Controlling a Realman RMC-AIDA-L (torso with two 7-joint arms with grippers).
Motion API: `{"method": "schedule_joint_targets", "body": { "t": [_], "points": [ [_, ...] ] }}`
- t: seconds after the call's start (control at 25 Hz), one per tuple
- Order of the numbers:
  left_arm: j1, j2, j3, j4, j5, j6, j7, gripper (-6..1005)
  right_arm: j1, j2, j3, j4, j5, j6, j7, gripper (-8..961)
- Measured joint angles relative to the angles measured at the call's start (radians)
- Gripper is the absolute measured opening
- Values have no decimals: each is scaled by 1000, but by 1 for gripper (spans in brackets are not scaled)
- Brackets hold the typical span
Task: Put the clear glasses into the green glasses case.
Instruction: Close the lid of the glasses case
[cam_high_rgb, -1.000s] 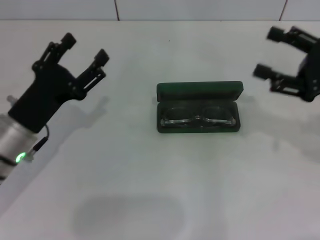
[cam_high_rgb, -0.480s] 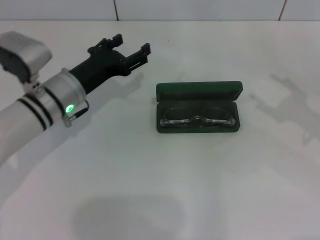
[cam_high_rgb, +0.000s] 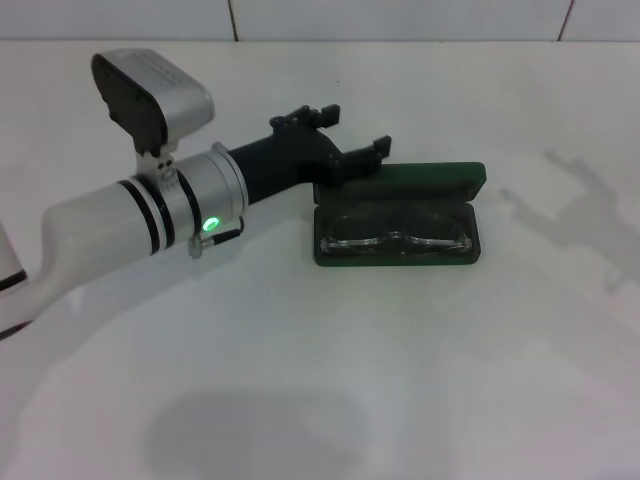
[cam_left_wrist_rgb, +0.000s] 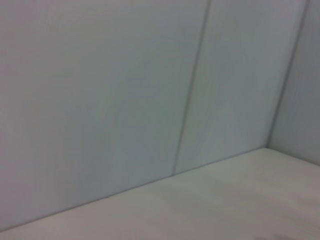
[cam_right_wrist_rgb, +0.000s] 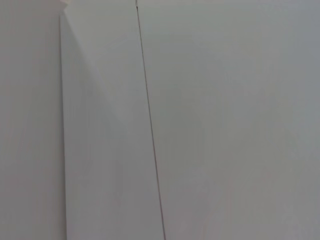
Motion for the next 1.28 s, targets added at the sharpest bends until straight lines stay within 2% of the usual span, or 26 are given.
{"method": "schedule_joint_targets", "body": {
  "t": [0.24,0.52,0.72,0.84,0.92,1.0,1.12,1.28],
  "points": [
    [48,2,107,77,4,3,-1,868,-1,-2,1,7,0,-4,0,844],
    [88,5,115,79,5,11,7,868,-2,-3,-3,8,0,-5,-1,844],
    [99,9,104,80,-5,105,1,868,-6,-4,0,9,-1,-10,3,844],
    [104,12,53,80,-18,203,4,868,-7,-5,-2,9,-1,-13,3,844],
    [103,11,2,80,-19,211,4,868,-7,-4,-5,9,-2,-19,3,844],
    [92,7,-47,81,-20,165,-11,868,-7,-3,-6,9,-3,-23,3,844],
    [45,5,-67,75,-17,3,-67,867,-1,-1,-10,9,-6,-24,2,844],
    [-30,3,21,49,-6,-177,-150,867,2,0,-18,11,-7,-24,0,844]
  ]
}}
